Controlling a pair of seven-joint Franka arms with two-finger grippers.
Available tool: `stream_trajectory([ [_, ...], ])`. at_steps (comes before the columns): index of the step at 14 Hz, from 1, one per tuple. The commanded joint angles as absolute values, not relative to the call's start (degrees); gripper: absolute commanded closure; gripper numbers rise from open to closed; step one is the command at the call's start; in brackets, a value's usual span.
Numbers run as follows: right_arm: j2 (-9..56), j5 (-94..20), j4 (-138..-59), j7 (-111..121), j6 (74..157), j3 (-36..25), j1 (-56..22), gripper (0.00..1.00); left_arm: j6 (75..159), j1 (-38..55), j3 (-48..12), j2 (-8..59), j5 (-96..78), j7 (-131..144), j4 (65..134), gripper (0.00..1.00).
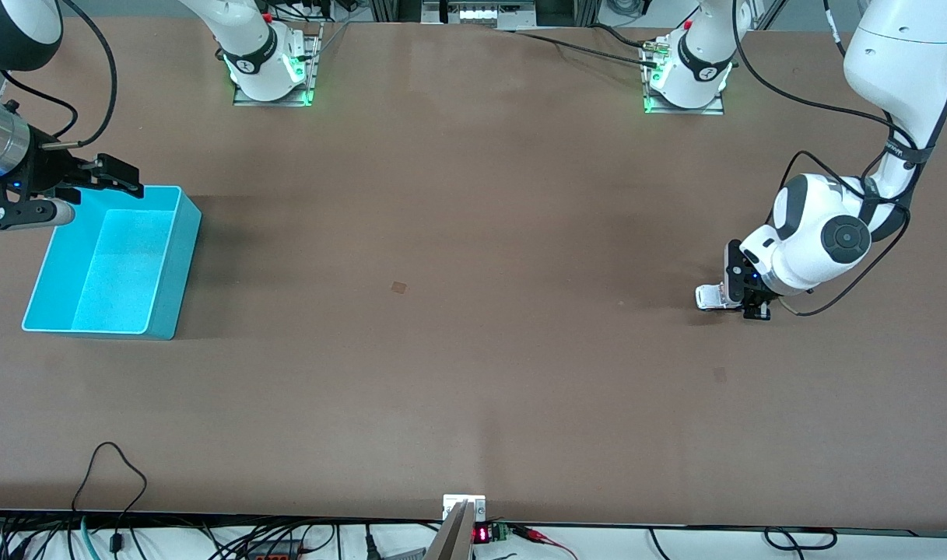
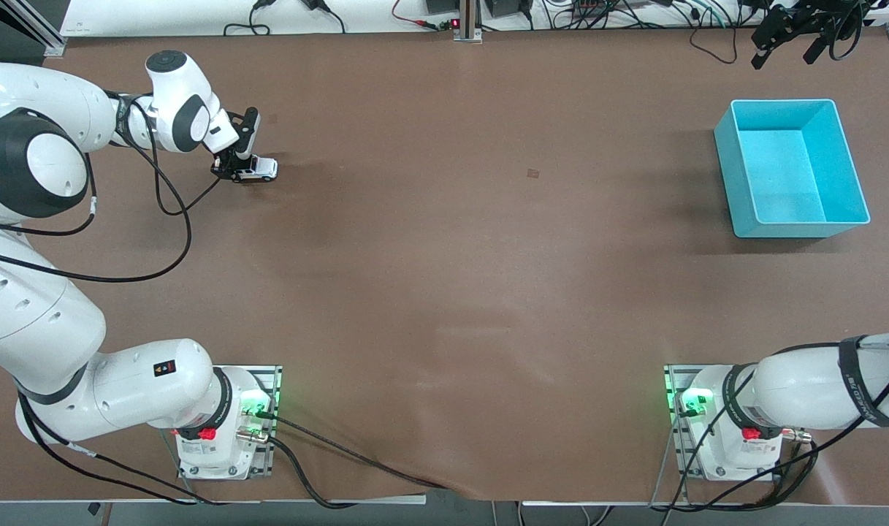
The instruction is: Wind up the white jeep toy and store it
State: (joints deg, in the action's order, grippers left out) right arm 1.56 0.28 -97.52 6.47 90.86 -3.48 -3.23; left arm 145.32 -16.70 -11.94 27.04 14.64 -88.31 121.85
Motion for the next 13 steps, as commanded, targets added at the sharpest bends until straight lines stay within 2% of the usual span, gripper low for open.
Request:
stream_trajectory([
  [1,1.58,0.70,-96.94,6.33,90.09,-3.25,-3.08,0.00,146.16,-18.90,-12.04,30.67,16.70,-89.38,120.50,0.87],
  [13,1.58,0.61,-96.94,6.33,90.09,-3.34,-2.99,0.00,146.16,-19.77,-11.87,30.76,16.70,-89.21,120.32,0.90],
])
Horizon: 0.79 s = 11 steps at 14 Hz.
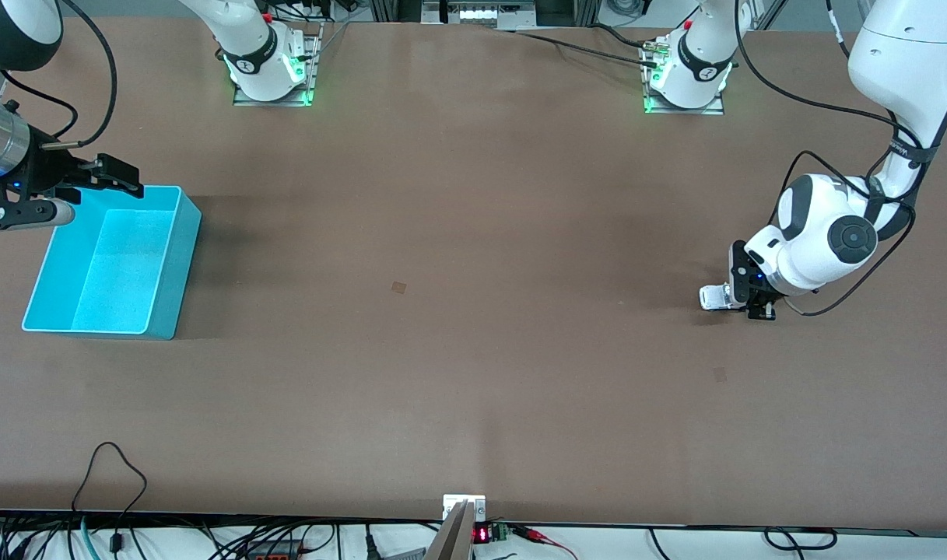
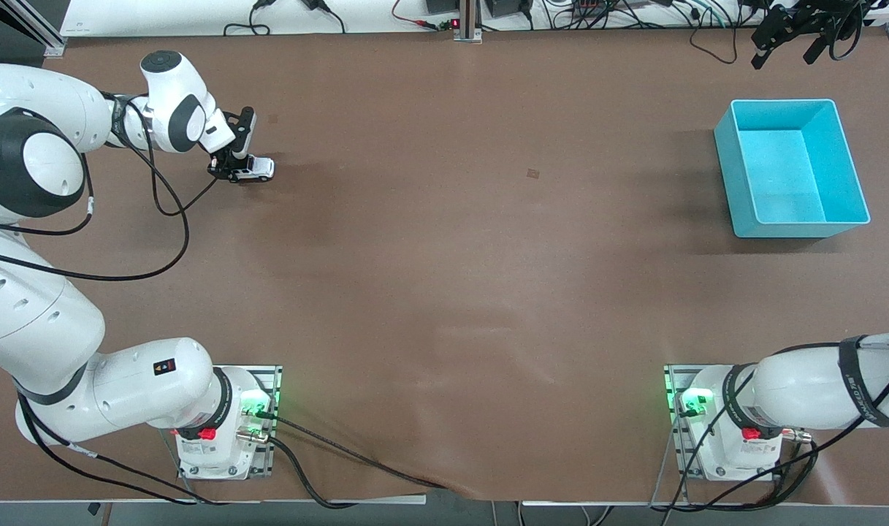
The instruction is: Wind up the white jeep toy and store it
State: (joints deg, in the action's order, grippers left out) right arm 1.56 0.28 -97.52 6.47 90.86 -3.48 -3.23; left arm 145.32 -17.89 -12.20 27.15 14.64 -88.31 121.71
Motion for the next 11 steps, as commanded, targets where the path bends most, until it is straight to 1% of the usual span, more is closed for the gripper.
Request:
stream_trajectory([
  [1,1.58,0.53,-96.94,6.33,90.09,-3.34,-2.99,0.00,146.16,-19.95,-11.95,30.85,18.00,-89.21,120.32,0.90],
  [10,1.58,0.53,-96.94,6.33,90.09,-3.34,-2.99,0.00,146.16,-24.07,-11.95,31.64,21.26,-89.30,120.24,0.90],
  [11,1.58,0.53,-96.94,6.33,90.09,-3.34,-3.08,0.00,146.16,-24.43,-11.95,31.99,22.14,-89.30,119.19,0.90],
])
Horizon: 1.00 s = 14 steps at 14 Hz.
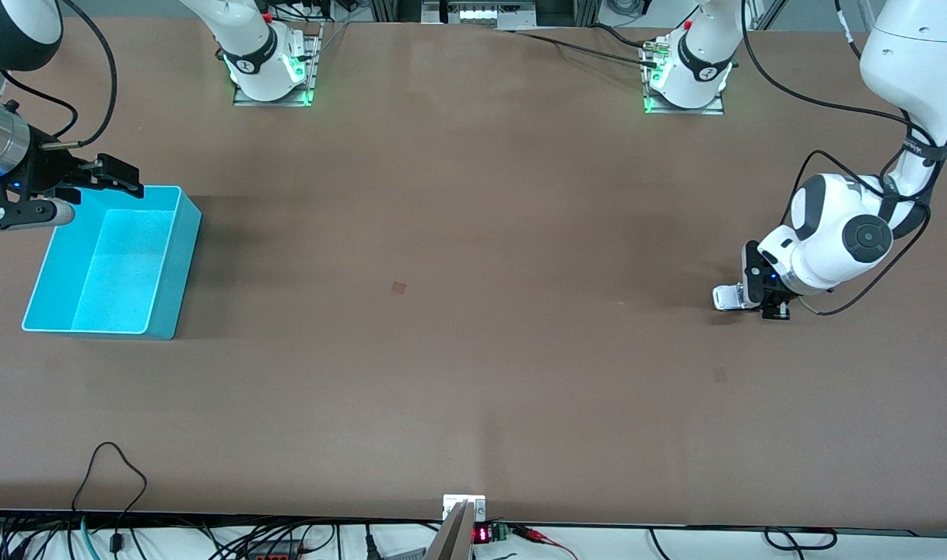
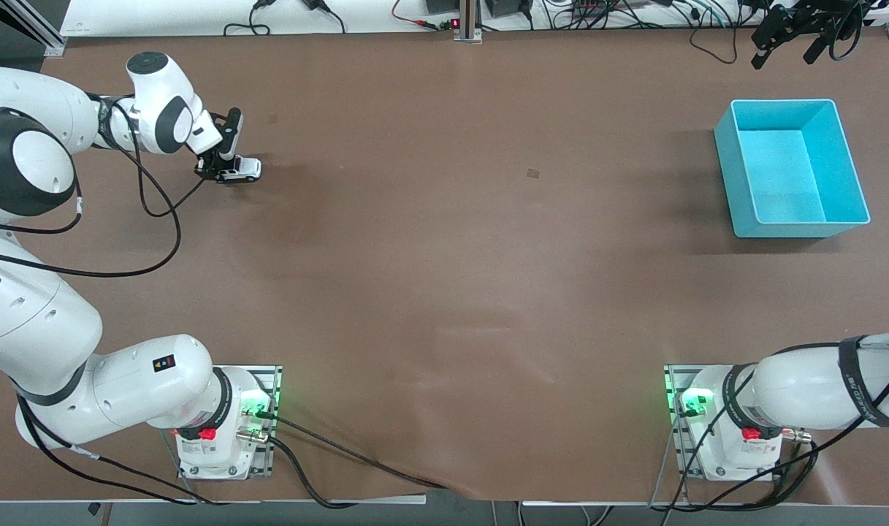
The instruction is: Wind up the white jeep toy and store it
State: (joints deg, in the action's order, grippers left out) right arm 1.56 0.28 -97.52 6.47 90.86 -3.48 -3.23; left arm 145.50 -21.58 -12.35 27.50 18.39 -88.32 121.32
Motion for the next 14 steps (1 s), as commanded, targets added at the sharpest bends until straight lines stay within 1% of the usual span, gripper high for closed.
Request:
stream_trajectory([
  [1,1.58,0.53,-96.94,6.33,90.09,-3.34,-2.99,0.00,146.08,-24.78,-11.95,32.43,22.41,-89.30,118.74,0.90],
  [14,1.58,0.44,-96.94,6.33,90.09,-3.34,-2.99,0.00,146.07,-29.00,-11.95,33.75,22.41,-93.16,117.16,0.90],
])
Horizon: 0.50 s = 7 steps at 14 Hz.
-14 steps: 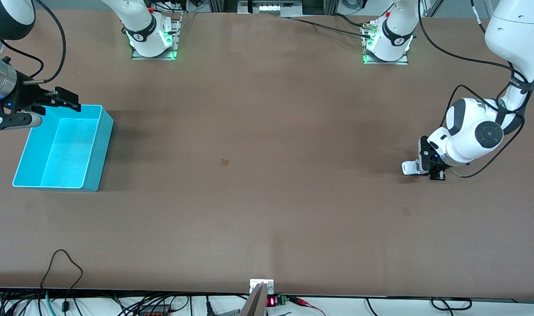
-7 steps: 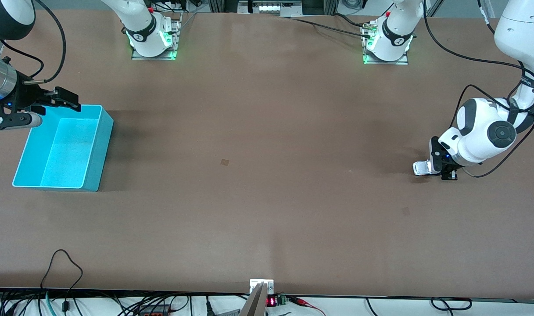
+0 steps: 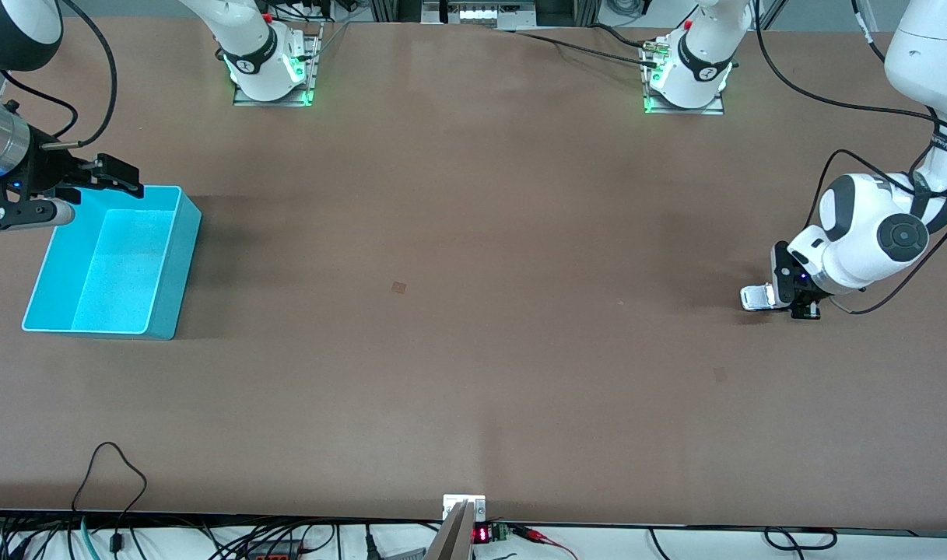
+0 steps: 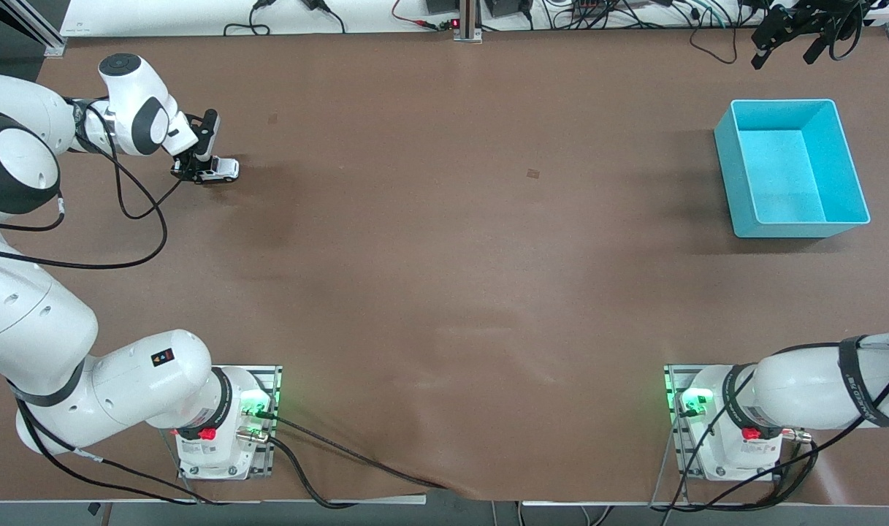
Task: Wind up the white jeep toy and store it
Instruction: 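Drag the jeep backward along the table with the left gripper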
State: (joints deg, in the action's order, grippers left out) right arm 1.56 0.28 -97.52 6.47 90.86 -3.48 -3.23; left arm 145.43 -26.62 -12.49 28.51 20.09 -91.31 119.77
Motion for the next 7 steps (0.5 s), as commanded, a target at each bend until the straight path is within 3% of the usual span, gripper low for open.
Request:
stream_trajectory([
  [1,1.58,0.44,-96.94,6.33,90.09,-3.34,-2.99,0.00,146.07,-29.35,-11.95,33.84,22.41,-94.38,117.07,0.90],
  [7,1.58,0.44,-96.94,6.33,90.09,-3.34,-2.99,0.00,146.07,-30.41,-11.60,33.93,22.41,-97.20,116.28,0.89],
])
